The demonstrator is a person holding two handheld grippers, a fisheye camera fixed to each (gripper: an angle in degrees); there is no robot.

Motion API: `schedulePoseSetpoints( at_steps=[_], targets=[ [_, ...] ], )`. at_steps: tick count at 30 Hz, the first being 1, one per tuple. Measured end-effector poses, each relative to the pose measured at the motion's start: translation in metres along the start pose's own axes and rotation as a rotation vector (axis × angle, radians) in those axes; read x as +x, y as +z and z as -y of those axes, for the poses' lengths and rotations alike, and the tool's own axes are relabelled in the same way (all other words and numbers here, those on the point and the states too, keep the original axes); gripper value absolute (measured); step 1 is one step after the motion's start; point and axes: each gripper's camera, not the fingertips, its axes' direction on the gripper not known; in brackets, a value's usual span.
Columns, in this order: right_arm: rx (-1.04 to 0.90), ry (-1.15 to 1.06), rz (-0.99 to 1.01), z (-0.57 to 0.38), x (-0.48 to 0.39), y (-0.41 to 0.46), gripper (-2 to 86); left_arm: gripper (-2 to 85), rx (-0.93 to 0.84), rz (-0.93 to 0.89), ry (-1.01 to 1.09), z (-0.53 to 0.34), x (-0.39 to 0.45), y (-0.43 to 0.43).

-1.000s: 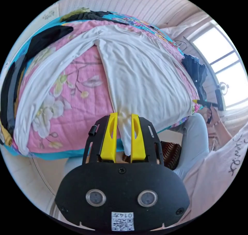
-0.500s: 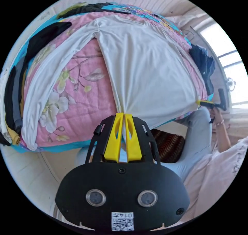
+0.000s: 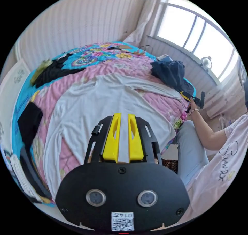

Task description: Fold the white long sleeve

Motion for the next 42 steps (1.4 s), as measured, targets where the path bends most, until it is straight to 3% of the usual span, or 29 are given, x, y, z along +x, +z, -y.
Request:
schedulePoseSetpoints(
  at_steps=[4,10,15,19,21,24,26,29,35,42],
  targets=[
    [-0.028,-0.053,-0.121,0.015,0.009,0.012,8.9,7.2,0.001,-0.123,0.262,0.087,0.094,0.094],
    [-0.031,-0.062,-0.045,0.021,0.015,-0.009,6.2,8.5,-0.028,-0.171,0.498,0.182,0.222,0.230],
    [-0.111,-0.135,-0.009,0.013,0.016,-0.019,2.3,9.4,-0.121,-0.056,0.516,0.223,0.282,0.328],
    [-0.130,-0.151,0.052,0.000,0.036,-0.041,1.2,5.2,-0.215,0.013,0.570,0.218,0.295,0.382],
    [-0.145,-0.155,0.131,-0.007,0.051,-0.051,1.0,1.4,-0.226,-0.025,0.524,0.219,0.289,0.382],
    [-0.082,-0.209,0.412,-0.023,0.071,-0.082,0.8,-0.2,-0.212,-0.068,0.447,0.221,0.274,0.366],
    [-0.093,-0.314,0.736,-0.035,0.074,-0.099,0.7,-0.5,-0.168,-0.102,0.415,0.220,0.255,0.339],
    [-0.183,-0.546,1.042,-0.061,0.040,-0.123,0.6,-0.7,-0.086,-0.129,0.376,0.206,0.218,0.288],
    [-0.417,-1.030,1.256,-0.172,-0.072,-0.170,0.6,-0.9,0.004,-0.124,0.246,0.119,0.109,0.183],
    [-0.824,-1.254,1.221,-0.364,-0.149,-0.137,0.7,-1.0,-0.012,-0.144,0.042,0.006,-0.003,0.131]
  ],
)
